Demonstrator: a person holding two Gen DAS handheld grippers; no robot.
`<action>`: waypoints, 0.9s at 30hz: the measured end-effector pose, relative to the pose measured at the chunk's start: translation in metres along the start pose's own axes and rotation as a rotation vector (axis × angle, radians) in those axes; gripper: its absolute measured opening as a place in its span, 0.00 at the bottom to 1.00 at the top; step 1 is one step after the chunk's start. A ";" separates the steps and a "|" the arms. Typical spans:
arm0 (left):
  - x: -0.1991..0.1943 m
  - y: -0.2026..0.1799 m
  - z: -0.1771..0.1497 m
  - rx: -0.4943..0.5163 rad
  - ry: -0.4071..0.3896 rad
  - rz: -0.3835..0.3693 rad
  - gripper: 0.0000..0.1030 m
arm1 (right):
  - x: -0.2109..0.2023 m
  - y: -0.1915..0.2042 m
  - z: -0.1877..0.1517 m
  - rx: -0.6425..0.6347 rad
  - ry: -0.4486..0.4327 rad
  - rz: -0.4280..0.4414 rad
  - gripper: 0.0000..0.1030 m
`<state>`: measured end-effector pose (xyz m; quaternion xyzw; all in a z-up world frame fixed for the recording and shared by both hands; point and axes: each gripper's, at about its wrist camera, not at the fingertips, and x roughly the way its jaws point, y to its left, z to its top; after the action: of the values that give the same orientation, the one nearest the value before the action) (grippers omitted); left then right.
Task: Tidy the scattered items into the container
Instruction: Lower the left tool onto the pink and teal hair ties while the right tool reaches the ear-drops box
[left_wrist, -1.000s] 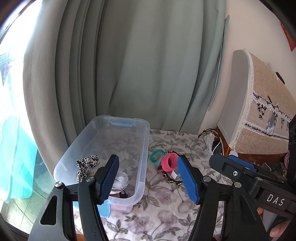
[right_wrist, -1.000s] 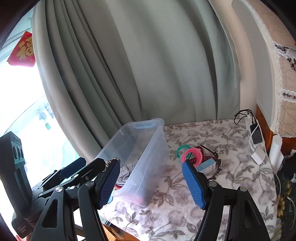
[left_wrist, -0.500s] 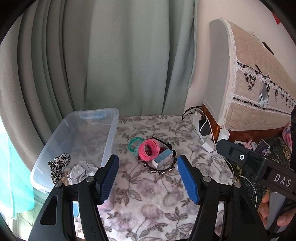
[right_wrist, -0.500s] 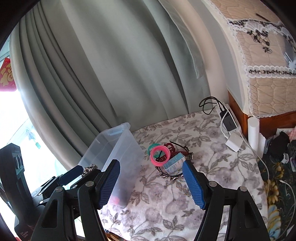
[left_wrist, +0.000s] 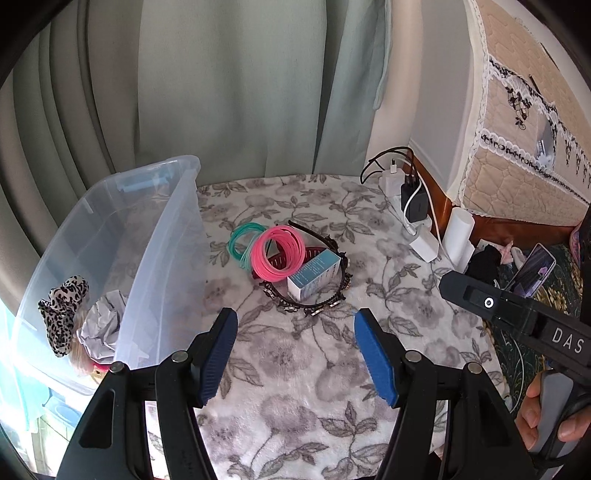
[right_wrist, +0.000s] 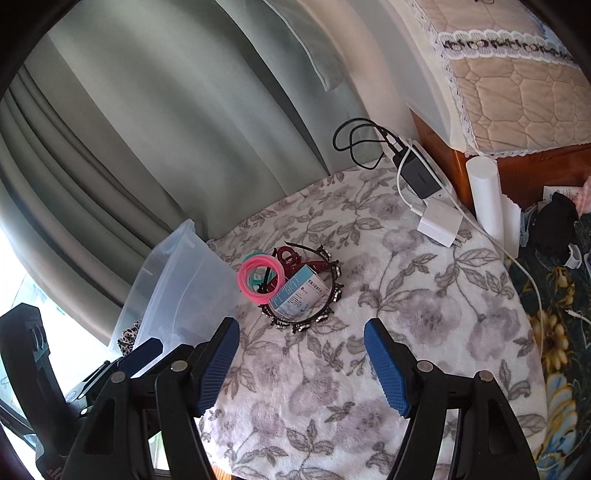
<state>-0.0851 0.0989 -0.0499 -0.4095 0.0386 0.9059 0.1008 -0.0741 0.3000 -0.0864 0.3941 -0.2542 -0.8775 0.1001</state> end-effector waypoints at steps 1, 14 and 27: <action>0.005 0.000 0.001 -0.001 0.003 -0.001 0.65 | 0.005 -0.003 0.000 0.006 0.011 -0.001 0.71; 0.085 0.011 0.020 -0.014 0.047 0.035 0.65 | 0.070 -0.040 -0.001 0.075 0.151 -0.016 0.71; 0.145 0.025 0.039 -0.073 0.042 0.051 0.41 | 0.132 -0.021 0.025 0.019 0.192 0.061 0.67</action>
<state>-0.2121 0.1027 -0.1331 -0.4307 0.0178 0.9002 0.0620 -0.1805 0.2777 -0.1675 0.4694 -0.2635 -0.8299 0.1468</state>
